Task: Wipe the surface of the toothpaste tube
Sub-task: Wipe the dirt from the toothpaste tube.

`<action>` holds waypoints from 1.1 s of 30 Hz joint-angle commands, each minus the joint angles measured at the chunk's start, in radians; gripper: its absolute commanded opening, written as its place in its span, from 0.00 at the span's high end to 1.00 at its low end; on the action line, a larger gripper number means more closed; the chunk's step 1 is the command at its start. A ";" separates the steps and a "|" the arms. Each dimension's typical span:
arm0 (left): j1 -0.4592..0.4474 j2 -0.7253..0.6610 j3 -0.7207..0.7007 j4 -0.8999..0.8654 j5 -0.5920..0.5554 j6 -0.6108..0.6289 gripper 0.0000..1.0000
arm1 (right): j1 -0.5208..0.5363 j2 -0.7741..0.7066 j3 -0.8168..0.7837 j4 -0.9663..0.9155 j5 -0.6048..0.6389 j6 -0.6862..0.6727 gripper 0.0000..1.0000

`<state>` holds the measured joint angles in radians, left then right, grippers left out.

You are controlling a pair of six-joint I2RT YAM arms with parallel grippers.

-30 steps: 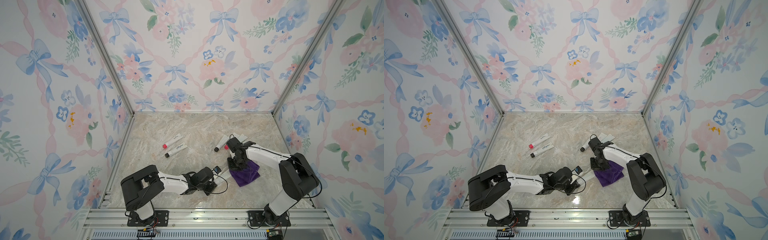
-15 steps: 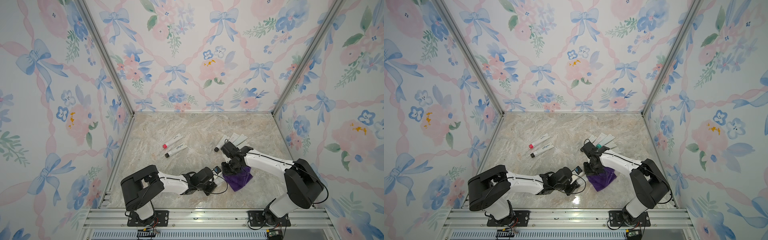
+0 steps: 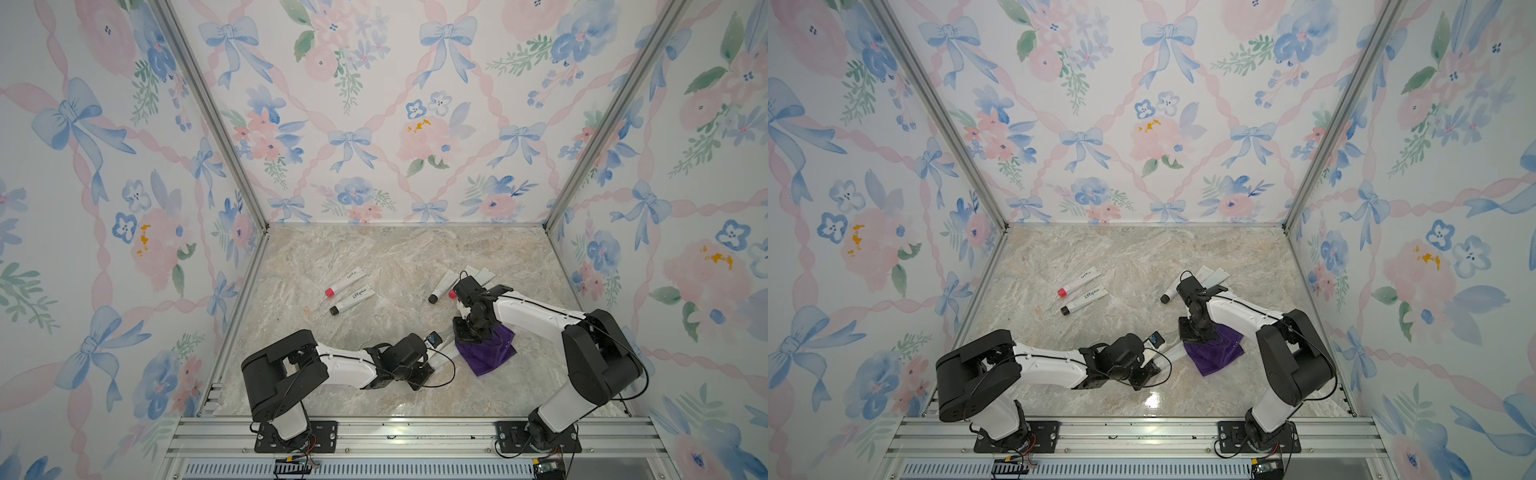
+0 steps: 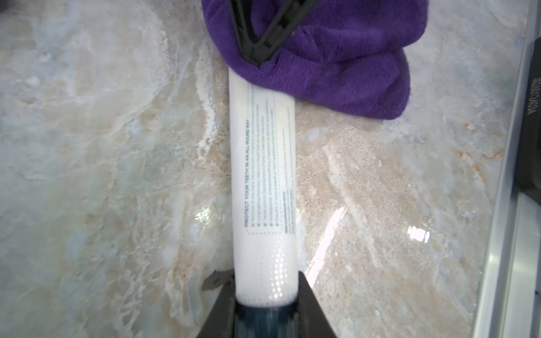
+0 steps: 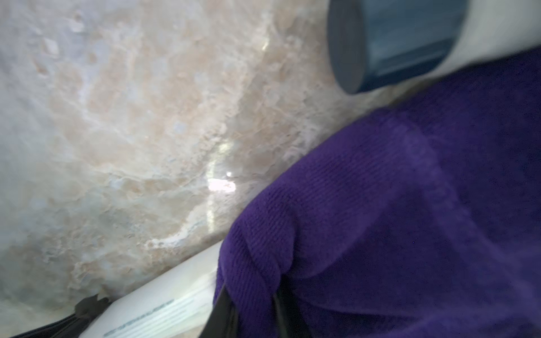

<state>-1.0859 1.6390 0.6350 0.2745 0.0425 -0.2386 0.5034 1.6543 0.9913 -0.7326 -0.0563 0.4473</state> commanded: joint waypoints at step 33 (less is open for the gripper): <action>0.012 0.008 -0.018 -0.038 -0.024 0.001 0.73 | 0.014 0.053 0.007 -0.117 0.205 -0.022 0.80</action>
<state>-1.0859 1.6390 0.6350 0.2699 0.0425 -0.2382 0.5411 1.6627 1.0019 -0.7834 0.0410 0.4511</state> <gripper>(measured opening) 0.282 0.198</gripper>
